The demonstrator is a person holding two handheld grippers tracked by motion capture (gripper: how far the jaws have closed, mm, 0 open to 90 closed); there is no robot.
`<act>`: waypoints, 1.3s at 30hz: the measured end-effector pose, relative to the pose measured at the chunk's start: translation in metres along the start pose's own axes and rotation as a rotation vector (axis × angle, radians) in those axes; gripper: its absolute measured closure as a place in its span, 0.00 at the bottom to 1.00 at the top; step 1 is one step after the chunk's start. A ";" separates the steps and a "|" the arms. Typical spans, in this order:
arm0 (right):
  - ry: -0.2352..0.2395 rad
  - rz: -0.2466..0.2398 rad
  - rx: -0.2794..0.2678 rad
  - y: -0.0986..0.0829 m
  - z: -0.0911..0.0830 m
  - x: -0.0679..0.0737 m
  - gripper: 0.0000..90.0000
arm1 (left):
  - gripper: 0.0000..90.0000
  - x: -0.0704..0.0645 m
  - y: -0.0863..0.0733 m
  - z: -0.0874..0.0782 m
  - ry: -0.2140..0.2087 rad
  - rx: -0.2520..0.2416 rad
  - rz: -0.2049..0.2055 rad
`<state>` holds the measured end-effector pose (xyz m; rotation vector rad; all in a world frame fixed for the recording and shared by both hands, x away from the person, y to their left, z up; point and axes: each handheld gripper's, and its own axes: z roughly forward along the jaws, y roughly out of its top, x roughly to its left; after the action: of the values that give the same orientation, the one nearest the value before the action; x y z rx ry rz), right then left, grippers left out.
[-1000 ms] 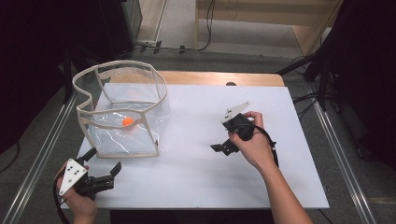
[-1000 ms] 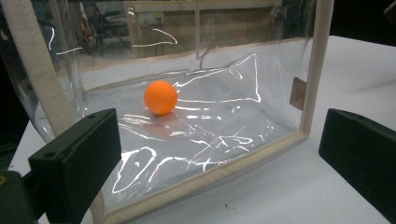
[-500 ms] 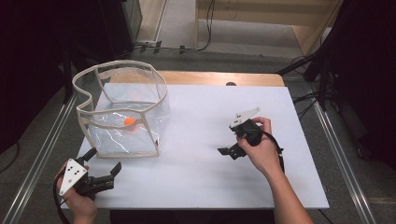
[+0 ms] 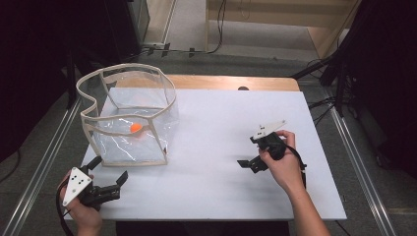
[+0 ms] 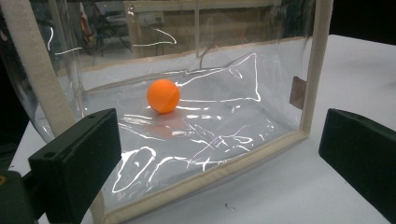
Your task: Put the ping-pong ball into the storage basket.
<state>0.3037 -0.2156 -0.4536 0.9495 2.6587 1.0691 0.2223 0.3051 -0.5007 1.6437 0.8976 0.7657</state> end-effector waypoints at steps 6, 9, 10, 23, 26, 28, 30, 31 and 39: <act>-0.007 0.017 -0.007 -0.011 -0.004 -0.002 0.00 | 0.00 0.000 0.000 0.000 0.001 0.000 0.001; -0.010 0.027 -0.013 -0.017 -0.005 -0.003 0.00 | 0.00 0.000 0.000 0.000 0.001 0.000 0.001; -0.010 0.031 -0.014 -0.018 -0.006 -0.004 0.00 | 0.00 0.000 0.000 0.000 0.001 0.000 0.000; -0.033 0.065 -0.046 -0.040 -0.014 -0.007 0.00 | 0.00 0.000 0.000 0.000 0.001 0.000 0.000; -0.038 0.069 -0.051 -0.045 -0.016 -0.008 0.00 | 0.00 0.000 0.000 0.000 0.001 0.000 0.000; -0.042 0.077 -0.053 -0.048 -0.017 -0.009 0.00 | 0.00 0.000 0.000 0.000 0.001 0.000 0.000; -0.047 0.081 -0.058 -0.052 -0.018 -0.010 0.00 | 0.00 0.000 0.000 0.000 0.002 0.000 0.000; -0.050 0.085 -0.060 -0.053 -0.019 -0.010 0.00 | 0.00 0.000 0.000 0.000 0.002 0.000 -0.001; -0.068 0.103 -0.091 -0.068 -0.024 -0.012 0.00 | 0.00 0.000 0.000 0.000 0.002 0.000 -0.001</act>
<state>0.2709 -0.2751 -0.4820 1.0939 2.5086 1.1468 0.2220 0.3051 -0.5008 1.6430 0.8995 0.7668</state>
